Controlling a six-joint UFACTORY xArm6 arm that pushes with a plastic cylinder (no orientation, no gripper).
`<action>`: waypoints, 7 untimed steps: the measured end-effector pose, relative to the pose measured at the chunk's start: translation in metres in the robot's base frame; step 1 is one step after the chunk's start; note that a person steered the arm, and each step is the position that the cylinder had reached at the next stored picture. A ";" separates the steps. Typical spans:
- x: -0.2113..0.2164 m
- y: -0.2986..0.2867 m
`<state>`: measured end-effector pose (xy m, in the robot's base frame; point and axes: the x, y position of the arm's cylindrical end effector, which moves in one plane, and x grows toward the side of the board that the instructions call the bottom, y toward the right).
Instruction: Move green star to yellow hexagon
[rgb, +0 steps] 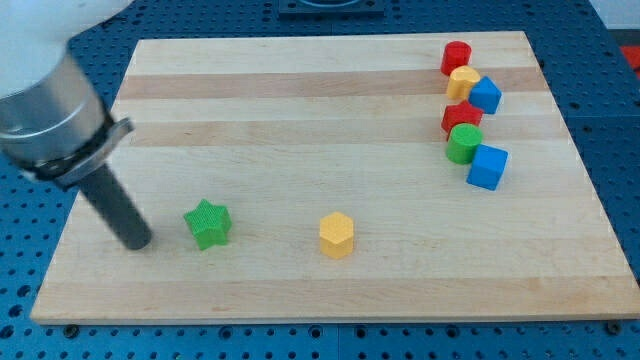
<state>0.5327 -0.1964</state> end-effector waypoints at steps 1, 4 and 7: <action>-0.024 0.053; -0.028 0.081; 0.016 0.014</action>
